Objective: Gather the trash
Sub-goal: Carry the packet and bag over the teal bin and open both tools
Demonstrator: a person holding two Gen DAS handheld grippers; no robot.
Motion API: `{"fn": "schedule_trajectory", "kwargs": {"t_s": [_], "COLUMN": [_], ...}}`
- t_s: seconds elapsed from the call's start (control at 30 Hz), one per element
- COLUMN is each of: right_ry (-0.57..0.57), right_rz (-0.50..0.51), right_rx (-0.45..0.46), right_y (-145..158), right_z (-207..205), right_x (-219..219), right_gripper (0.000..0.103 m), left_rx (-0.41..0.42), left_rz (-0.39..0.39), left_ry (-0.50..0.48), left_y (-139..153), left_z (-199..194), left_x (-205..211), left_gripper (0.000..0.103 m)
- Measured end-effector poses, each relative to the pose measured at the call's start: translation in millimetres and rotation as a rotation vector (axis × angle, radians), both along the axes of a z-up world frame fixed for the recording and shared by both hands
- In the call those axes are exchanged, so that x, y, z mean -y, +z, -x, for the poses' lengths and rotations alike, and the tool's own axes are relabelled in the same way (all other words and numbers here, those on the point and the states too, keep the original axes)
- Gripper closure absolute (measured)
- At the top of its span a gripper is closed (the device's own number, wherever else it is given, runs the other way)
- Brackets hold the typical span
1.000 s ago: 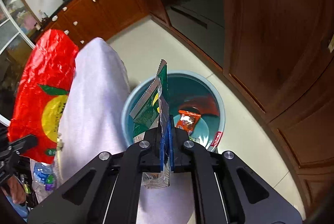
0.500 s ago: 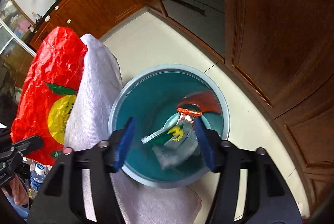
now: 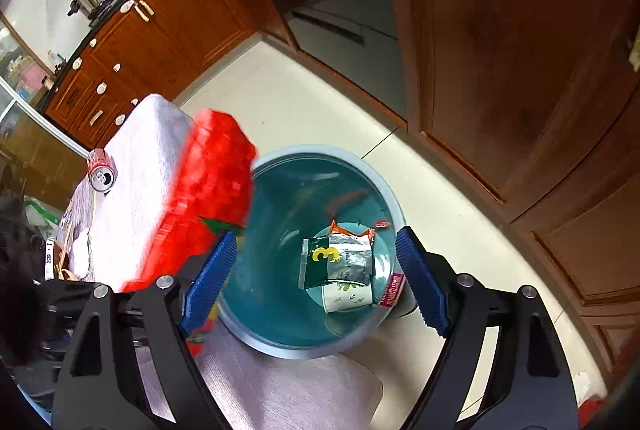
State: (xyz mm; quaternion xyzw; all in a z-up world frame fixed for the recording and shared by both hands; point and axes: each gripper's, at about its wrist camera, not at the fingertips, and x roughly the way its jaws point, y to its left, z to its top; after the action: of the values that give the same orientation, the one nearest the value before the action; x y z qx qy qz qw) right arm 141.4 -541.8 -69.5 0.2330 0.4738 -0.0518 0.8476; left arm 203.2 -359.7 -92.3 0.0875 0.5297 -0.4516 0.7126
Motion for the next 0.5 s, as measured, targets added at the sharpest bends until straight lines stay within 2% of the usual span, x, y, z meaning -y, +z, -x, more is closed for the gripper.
{"fn": "schedule_trajectory", "kwargs": {"t_s": [0.13,0.17,0.2,0.27,0.33,0.43,0.5], "right_ry": [0.000,0.000,0.001,0.001,0.002,0.009,0.015], "right_rz": [0.012,0.014,0.015,0.018,0.023,0.035,0.032], "right_rx": [-0.001,-0.002,-0.003,-0.002,-0.001,0.002,-0.004], "right_y": [6,7,9,11,14,17,18], "right_z": [3,3,4,6,7,8,7], "right_x": [0,-1,-1,-3,-5,-8,-11], "right_gripper": [0.025,0.025,0.025,0.023,0.018,0.017,0.017], "left_rx": [-0.039,-0.044,-0.045,-0.014,0.022,0.045,0.056], "left_rz": [-0.013,-0.019,-0.026,-0.028,-0.006,0.005,0.010], "left_ry": [0.001,0.010,0.023,0.067,0.087,0.106,0.126], "left_y": [-15,-17,-17,-10,-1,9,15], "left_z": [1,0,-1,-2,0,1,3], "left_x": [10,10,9,4,0,-9,-16], "left_gripper": [0.095,0.089,0.069,0.040,0.035,0.025,0.014]}}
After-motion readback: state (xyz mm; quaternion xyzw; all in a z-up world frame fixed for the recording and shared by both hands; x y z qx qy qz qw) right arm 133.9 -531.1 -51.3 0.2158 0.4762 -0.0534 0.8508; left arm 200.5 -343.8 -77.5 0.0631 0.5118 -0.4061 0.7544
